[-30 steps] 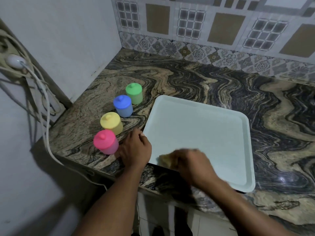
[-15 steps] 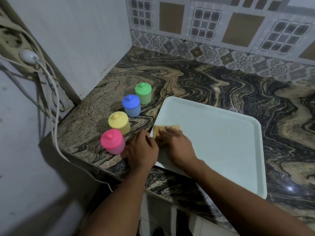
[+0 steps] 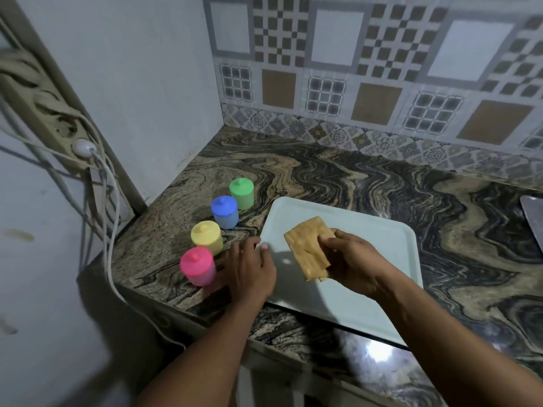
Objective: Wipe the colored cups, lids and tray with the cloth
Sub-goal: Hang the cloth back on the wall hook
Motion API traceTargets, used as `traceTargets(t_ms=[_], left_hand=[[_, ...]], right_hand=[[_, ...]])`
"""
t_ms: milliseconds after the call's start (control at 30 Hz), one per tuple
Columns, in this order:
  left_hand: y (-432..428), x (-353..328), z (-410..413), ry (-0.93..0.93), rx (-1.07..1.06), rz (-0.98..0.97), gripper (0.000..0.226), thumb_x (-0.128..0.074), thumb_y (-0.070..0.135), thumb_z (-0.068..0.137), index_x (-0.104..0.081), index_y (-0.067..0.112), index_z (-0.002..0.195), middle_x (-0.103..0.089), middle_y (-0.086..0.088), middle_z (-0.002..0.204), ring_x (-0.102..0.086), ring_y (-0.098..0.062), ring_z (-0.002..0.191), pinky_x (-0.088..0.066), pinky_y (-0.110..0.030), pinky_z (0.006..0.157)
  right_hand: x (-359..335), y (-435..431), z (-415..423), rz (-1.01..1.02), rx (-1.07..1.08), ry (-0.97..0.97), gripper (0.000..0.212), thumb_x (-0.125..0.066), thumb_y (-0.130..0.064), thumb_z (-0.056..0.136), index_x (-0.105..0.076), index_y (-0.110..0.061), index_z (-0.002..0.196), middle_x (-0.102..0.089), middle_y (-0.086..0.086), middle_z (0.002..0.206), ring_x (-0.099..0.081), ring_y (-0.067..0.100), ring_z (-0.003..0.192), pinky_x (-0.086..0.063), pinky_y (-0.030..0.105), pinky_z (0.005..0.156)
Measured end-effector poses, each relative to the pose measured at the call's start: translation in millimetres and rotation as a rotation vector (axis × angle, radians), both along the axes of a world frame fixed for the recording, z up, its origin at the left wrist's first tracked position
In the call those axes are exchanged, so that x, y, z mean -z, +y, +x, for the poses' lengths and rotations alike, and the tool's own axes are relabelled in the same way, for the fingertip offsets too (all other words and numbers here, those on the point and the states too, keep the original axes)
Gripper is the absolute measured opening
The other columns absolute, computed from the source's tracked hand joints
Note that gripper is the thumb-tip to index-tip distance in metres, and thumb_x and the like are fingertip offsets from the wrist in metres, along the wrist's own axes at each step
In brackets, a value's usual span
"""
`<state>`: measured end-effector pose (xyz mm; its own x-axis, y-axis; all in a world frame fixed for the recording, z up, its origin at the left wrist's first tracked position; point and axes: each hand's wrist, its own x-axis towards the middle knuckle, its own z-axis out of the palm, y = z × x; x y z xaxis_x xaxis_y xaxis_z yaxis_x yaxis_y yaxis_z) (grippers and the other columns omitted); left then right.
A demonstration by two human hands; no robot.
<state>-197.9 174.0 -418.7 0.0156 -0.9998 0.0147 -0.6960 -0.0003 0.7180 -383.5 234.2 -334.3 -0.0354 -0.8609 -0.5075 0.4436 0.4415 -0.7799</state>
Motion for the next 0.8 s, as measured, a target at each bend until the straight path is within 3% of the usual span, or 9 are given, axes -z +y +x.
traceTargets(t_ms=[100, 167, 267, 333, 433, 567, 667, 733, 800], left_hand=[[-4.8, -49.8, -5.0, 0.513, 0.05, 0.312, 0.035, -0.046, 0.049, 0.096, -0.068, 0.022, 0.098, -0.072, -0.001, 0.098, -0.07, -0.027, 0.094, -0.05, -0.039, 0.082], [-9.6, -76.4, -5.8, 0.692, 0.113, 0.454, 0.027, -0.053, 0.04, 0.098, -0.07, 0.019, 0.098, -0.076, -0.004, 0.093, -0.075, -0.023, 0.081, -0.052, -0.038, 0.079], [-11.8, -105.4, 3.0, 0.658, 0.182, 0.337, 0.006, -0.065, 0.024, 0.094, -0.069, 0.02, 0.094, -0.074, -0.002, 0.088, -0.07, -0.008, 0.064, -0.05, -0.033, 0.069], [-17.7, -113.1, 10.1, 0.659, 0.179, 0.281, 0.003, -0.07, 0.019, 0.091, -0.07, 0.018, 0.094, -0.075, -0.005, 0.088, -0.069, -0.013, 0.067, -0.05, -0.032, 0.063], [-22.3, -129.7, 23.6, 0.696, 0.131, 0.268, 0.005, -0.071, 0.019, 0.09, -0.072, 0.016, 0.094, -0.076, -0.009, 0.09, -0.071, -0.023, 0.078, -0.057, -0.033, 0.062], [-27.7, -155.1, 31.1, 0.803, 0.036, 0.278, 0.001, -0.07, 0.014, 0.09, -0.071, 0.014, 0.09, -0.073, -0.012, 0.086, -0.067, -0.02, 0.064, -0.053, -0.028, 0.047], [-33.4, -178.0, 35.0, 0.87, -0.005, 0.304, 0.002, -0.07, 0.013, 0.09, -0.071, 0.014, 0.092, -0.069, -0.005, 0.078, -0.062, -0.012, 0.054, -0.049, -0.023, 0.043], [-38.0, -193.4, 37.5, 0.942, 0.0, 0.294, 0.004, -0.068, 0.011, 0.091, -0.07, 0.012, 0.095, -0.065, -0.004, 0.069, -0.061, -0.011, 0.048, -0.049, -0.021, 0.042], [-41.9, -206.3, 38.1, 1.008, -0.001, 0.277, 0.009, -0.066, 0.008, 0.092, -0.069, 0.007, 0.101, -0.063, -0.005, 0.06, -0.059, -0.013, 0.045, -0.05, -0.02, 0.042]], right_hand=[[-19.4, -2.0, 5.8, -0.069, -0.022, 0.153, 0.014, -0.049, -0.012, 0.104, -0.06, -0.004, 0.107, -0.061, 0.016, 0.088, -0.064, 0.024, 0.071, -0.056, 0.036, 0.061], [-29.4, -4.6, 9.0, -0.108, -0.03, 0.24, 0.019, -0.049, -0.012, 0.104, -0.059, 0.0, 0.113, -0.06, 0.022, 0.092, -0.063, 0.03, 0.072, -0.057, 0.039, 0.059], [-48.4, -4.1, 17.1, -0.136, -0.037, 0.273, 0.023, -0.048, -0.012, 0.105, -0.06, 0.004, 0.116, -0.065, 0.029, 0.097, -0.067, 0.043, 0.082, -0.06, 0.05, 0.065], [-57.8, -6.2, 20.6, -0.144, -0.031, 0.255, 0.024, -0.049, -0.012, 0.104, -0.063, 0.002, 0.117, -0.066, 0.03, 0.104, -0.068, 0.044, 0.089, -0.06, 0.054, 0.07], [-69.1, -13.4, 26.2, -0.183, 0.003, 0.311, 0.019, -0.054, -0.01, 0.102, -0.065, 0.001, 0.112, -0.064, 0.025, 0.104, -0.065, 0.035, 0.089, -0.06, 0.047, 0.07], [-82.0, -26.4, 32.6, -0.198, -0.027, 0.339, 0.014, -0.055, -0.01, 0.101, -0.065, -0.002, 0.104, -0.064, 0.023, 0.099, -0.065, 0.031, 0.082, -0.061, 0.049, 0.079], [-90.0, -37.7, 39.1, -0.271, -0.102, 0.467, 0.015, -0.062, -0.017, 0.098, -0.065, -0.006, 0.108, -0.068, 0.017, 0.104, -0.068, 0.03, 0.092, -0.06, 0.051, 0.084], [-98.4, -44.1, 48.7, -0.365, -0.141, 0.602, 0.023, -0.069, -0.024, 0.093, -0.064, -0.014, 0.113, -0.068, 0.01, 0.105, -0.066, 0.022, 0.094, -0.057, 0.04, 0.079], [-106.6, -48.0, 58.4, -0.482, -0.173, 0.617, 0.025, -0.073, -0.028, 0.091, -0.064, -0.014, 0.11, -0.067, 0.015, 0.098, -0.064, 0.02, 0.086, -0.052, 0.035, 0.069]])
